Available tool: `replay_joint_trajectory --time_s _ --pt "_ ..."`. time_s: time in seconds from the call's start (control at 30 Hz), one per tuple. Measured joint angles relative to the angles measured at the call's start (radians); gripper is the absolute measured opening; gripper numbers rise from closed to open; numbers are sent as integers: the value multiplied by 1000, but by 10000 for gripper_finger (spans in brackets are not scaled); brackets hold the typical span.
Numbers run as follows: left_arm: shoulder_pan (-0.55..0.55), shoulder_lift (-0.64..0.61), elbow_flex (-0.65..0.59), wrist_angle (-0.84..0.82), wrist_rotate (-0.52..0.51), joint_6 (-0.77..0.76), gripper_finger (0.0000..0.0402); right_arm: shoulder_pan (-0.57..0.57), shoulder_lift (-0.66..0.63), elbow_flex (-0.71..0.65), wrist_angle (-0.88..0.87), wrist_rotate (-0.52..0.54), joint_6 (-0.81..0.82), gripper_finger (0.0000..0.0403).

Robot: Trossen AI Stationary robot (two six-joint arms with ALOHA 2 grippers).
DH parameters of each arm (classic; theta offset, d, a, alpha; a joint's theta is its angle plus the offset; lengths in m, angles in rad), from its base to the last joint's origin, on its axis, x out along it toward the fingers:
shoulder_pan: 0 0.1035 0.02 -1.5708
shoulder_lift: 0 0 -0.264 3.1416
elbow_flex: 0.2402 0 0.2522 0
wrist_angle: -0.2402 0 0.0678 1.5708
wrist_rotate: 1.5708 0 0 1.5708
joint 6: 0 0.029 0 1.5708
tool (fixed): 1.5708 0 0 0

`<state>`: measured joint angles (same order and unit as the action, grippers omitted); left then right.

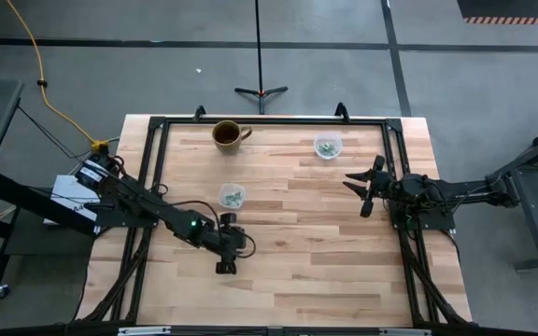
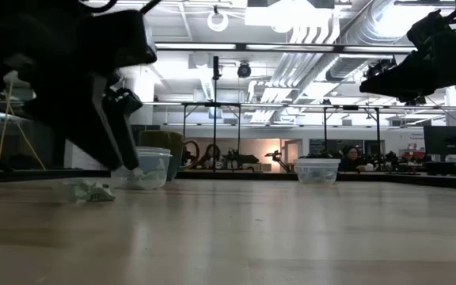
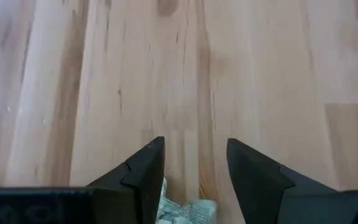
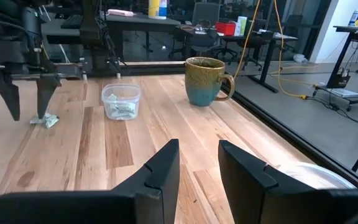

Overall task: Pick and place Stevia / Truvia into bins
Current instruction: Put the stevia packet into the bottom container

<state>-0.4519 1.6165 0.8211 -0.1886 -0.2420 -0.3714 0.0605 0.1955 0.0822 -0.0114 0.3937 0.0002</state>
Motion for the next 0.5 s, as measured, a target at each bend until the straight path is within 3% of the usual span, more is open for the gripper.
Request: replay_joint_trajectory --time_s 0.5 --pt "0 2 3 -144 29 -287 221 0 0 0 -7 -4 0 103"
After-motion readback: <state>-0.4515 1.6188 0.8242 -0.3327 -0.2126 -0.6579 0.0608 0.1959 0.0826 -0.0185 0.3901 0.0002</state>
